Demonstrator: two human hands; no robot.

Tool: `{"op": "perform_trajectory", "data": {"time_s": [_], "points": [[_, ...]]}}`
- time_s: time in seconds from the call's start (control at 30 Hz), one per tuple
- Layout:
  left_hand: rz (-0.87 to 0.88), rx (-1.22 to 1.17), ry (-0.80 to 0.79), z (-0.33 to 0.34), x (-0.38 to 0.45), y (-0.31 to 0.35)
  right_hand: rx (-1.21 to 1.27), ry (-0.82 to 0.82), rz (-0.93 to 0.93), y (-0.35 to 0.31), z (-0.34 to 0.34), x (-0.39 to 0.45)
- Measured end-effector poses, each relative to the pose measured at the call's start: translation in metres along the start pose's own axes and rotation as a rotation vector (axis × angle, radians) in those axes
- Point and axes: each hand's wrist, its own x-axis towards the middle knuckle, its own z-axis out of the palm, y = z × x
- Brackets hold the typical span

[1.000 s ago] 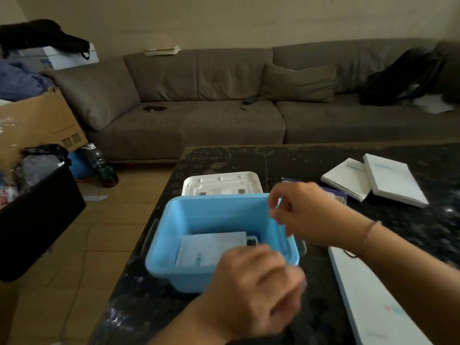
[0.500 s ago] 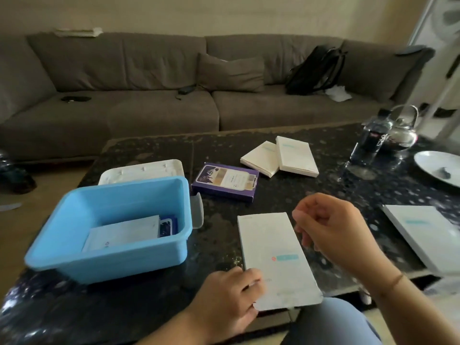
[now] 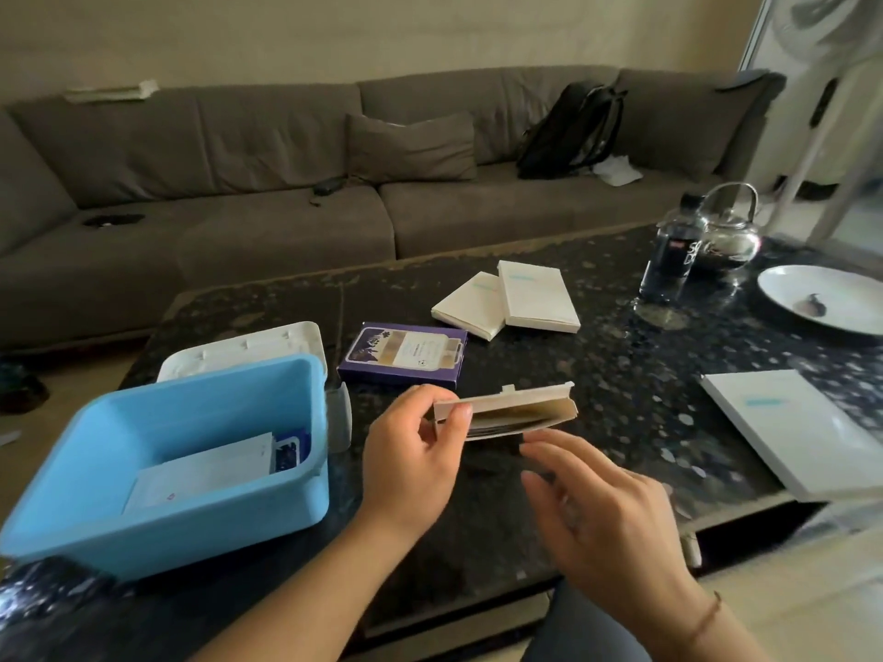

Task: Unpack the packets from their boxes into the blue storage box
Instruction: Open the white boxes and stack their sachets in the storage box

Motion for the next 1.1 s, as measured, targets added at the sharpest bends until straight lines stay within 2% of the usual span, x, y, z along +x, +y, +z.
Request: {"op": "perform_trajectory", "data": {"time_s": [0.13, 0.3, 0.37, 0.6, 0.77, 0.93, 1.03, 1.07, 1.1], "points": [[0.001, 0.015, -0.013, 0.0, 0.004, 0.0, -0.098, -0.063, 0.011, -0.003, 0.009, 0.017], [0.113, 0.03, -0.064, -0.002, 0.001, 0.002, -0.3, -0.266, 0.082, -0.01, 0.021, 0.029], [0.143, 0.04, -0.074, -0.003, 0.0, 0.001, -0.356, -0.283, 0.077, -0.006, 0.028, 0.026], [0.139, 0.024, -0.121, -0.004, -0.006, -0.003, -0.315, -0.168, -0.01, 0.013, 0.039, 0.004], [0.124, 0.003, -0.189, -0.006, -0.015, -0.006, -0.193, 0.026, -0.052, 0.004, 0.019, -0.022], [0.125, -0.053, -0.229, -0.01, -0.028, -0.011, -0.112, 0.085, -0.099, -0.007, -0.014, -0.061], [0.102, -0.065, -0.25, -0.008, -0.04, -0.016, 0.087, 0.163, -0.158, -0.025, -0.017, -0.064], [0.09, -0.066, -0.261, -0.008, -0.045, -0.017, 0.091, 0.308, -0.07, -0.032, -0.02, -0.058], [0.08, -0.054, -0.277, -0.008, -0.05, -0.02, 0.135, 0.373, 0.034, -0.03, -0.023, -0.056]]}}
